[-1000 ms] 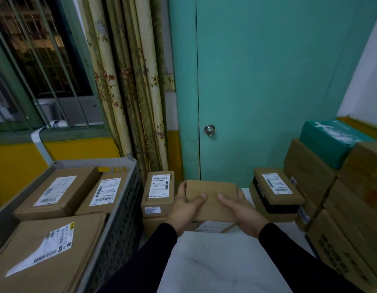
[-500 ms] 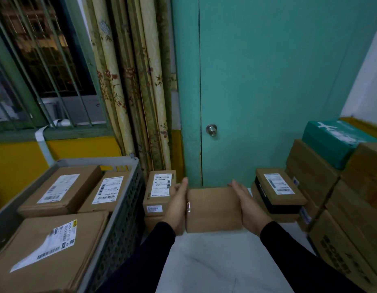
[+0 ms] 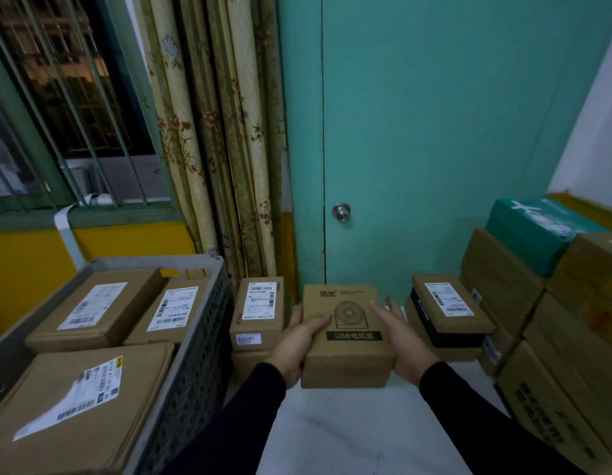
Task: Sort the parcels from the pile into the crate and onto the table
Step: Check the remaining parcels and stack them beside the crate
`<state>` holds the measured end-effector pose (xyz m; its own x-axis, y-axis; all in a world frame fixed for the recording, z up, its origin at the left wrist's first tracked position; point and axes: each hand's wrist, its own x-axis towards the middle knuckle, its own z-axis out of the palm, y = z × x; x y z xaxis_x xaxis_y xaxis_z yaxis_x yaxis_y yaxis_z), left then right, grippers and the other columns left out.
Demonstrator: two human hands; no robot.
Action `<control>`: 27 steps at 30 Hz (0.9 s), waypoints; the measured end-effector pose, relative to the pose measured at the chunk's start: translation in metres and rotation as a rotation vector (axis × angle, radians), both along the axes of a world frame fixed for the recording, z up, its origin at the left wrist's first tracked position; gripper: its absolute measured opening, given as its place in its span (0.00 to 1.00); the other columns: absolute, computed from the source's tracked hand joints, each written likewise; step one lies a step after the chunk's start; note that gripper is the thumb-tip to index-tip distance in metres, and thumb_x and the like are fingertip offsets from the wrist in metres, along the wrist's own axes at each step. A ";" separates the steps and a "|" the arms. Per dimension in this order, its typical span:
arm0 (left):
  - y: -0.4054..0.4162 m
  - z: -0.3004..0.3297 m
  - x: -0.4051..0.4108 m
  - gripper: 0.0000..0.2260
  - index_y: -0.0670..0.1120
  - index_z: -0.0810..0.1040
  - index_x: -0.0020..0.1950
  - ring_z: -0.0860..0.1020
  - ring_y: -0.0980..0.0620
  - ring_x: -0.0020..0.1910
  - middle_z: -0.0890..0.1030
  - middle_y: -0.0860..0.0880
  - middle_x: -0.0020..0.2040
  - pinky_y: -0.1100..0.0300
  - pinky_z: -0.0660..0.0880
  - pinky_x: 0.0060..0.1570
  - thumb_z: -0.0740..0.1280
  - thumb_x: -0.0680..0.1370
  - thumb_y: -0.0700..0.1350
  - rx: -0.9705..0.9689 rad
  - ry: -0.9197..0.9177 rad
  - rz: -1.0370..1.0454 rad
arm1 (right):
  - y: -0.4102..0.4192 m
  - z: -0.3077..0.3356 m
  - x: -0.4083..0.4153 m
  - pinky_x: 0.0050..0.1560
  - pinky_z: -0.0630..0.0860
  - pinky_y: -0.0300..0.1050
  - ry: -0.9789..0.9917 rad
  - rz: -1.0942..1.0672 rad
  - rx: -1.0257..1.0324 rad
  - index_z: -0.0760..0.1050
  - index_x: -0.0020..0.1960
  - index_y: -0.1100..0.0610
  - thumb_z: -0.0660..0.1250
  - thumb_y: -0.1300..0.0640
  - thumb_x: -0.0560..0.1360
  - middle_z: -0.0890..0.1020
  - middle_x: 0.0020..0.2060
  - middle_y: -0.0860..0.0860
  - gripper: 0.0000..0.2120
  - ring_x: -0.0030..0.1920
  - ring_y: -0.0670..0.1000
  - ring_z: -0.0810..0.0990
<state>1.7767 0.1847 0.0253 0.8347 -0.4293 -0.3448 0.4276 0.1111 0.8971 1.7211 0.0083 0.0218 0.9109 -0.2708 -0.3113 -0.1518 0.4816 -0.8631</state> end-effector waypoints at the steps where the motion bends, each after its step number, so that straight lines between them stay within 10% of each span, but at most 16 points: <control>1: 0.000 0.000 -0.001 0.24 0.56 0.69 0.72 0.85 0.42 0.54 0.85 0.45 0.57 0.41 0.80 0.59 0.72 0.78 0.44 0.008 -0.025 -0.012 | 0.000 -0.001 -0.002 0.57 0.80 0.57 0.016 0.029 0.000 0.58 0.80 0.50 0.69 0.50 0.79 0.82 0.62 0.54 0.34 0.56 0.59 0.84; 5: 0.001 0.000 -0.007 0.28 0.59 0.66 0.71 0.85 0.45 0.55 0.84 0.46 0.59 0.44 0.80 0.60 0.74 0.76 0.43 0.015 -0.077 -0.004 | 0.002 0.002 -0.006 0.49 0.83 0.53 0.038 0.135 -0.041 0.72 0.69 0.51 0.72 0.52 0.76 0.87 0.54 0.55 0.23 0.53 0.58 0.87; 27: 0.004 0.009 -0.010 0.35 0.55 0.62 0.79 0.85 0.44 0.53 0.82 0.45 0.62 0.52 0.83 0.45 0.73 0.76 0.38 0.021 -0.121 0.053 | 0.005 -0.006 -0.008 0.50 0.82 0.52 -0.046 0.113 -0.134 0.71 0.70 0.50 0.71 0.58 0.77 0.87 0.55 0.53 0.23 0.54 0.56 0.86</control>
<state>1.7671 0.1890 0.0341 0.8920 -0.3776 -0.2486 0.3103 0.1114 0.9441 1.7135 0.0129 0.0154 0.9503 -0.2021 -0.2367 -0.1575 0.3438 -0.9257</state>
